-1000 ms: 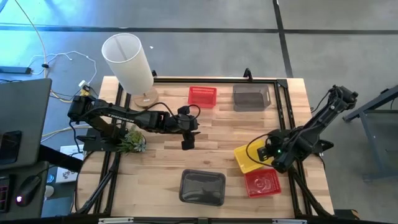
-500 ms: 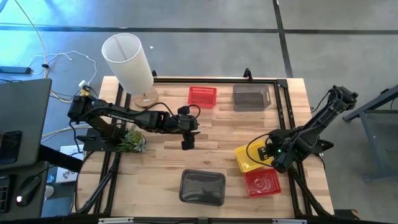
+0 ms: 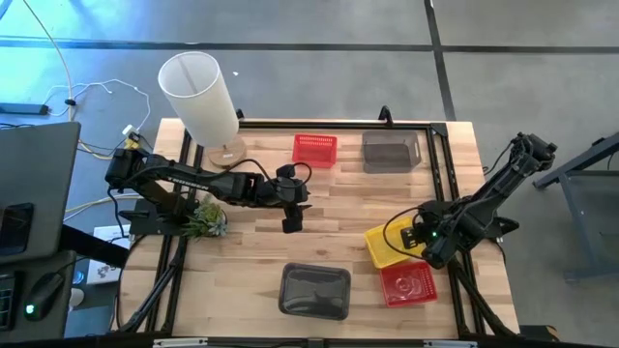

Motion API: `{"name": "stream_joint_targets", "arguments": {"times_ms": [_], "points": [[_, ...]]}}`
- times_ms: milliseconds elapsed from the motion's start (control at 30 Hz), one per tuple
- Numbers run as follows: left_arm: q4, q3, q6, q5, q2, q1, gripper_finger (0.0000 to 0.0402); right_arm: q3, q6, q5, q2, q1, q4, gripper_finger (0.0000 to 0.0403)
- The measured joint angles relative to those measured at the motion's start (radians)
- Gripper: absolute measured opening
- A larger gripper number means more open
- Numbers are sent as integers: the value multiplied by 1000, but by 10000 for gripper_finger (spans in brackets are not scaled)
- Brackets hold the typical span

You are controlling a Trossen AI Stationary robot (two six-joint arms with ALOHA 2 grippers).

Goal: Stack baskets by color
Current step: Stack the left yellow bin into the stacked yellow bins, then stack the top red bin into the stacked red bins

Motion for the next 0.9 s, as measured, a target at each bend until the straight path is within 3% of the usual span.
{"name": "stream_joint_targets", "arguments": {"times_ms": [367, 900], "points": [[-5, 0, 0, 0, 0, 1, 156, 0, 23, 25, -4, 0, -8, 102], [-8, 0, 80, -54, 0, 54, 156, 151, 13, 108, -12, 0, -178, 84]]}}
